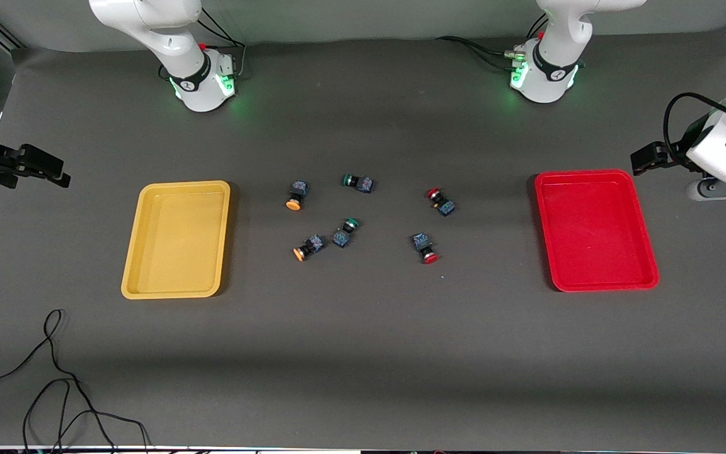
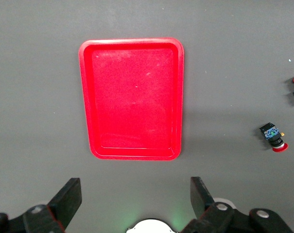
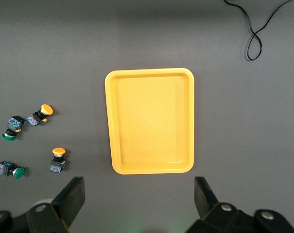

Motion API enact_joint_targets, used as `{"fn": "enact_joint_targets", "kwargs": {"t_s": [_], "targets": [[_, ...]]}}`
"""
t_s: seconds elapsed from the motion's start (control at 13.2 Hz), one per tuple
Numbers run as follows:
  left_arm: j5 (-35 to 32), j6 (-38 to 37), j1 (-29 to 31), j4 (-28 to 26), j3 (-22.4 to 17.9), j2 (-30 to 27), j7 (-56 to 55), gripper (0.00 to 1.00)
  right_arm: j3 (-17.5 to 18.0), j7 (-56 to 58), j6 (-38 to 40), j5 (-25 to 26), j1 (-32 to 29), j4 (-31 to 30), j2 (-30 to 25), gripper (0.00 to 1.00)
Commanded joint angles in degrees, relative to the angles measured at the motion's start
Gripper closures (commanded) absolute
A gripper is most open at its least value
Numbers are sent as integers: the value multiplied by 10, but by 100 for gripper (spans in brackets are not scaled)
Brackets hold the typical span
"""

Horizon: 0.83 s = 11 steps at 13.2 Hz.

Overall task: Place red and yellow buttons in trays
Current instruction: 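Move the right gripper from rest toward the yellow-capped buttons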

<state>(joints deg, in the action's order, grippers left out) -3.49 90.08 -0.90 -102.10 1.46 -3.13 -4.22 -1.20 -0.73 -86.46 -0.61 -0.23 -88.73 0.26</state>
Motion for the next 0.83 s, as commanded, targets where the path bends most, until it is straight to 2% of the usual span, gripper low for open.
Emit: {"fn": "enact_joint_targets", "kwargs": {"t_s": [0.0,0.45,0.6,0.75], "targets": [[-6,-5,-20,11,-8,7,-3,0,-4,9,2,13,8,0,-3,0],[-5,-12,-18,9,-8,7,-3,0,-2,6,2,13,11,-7,-4,0],[-2,-12,-19,9,-8,7,-3,0,-4,-26,-19,13,64,-52,-16,0],[-2,-14,-18,9,-8,8,-3,0,-2,-133,-50,7,113,-107,-35,0]]}}
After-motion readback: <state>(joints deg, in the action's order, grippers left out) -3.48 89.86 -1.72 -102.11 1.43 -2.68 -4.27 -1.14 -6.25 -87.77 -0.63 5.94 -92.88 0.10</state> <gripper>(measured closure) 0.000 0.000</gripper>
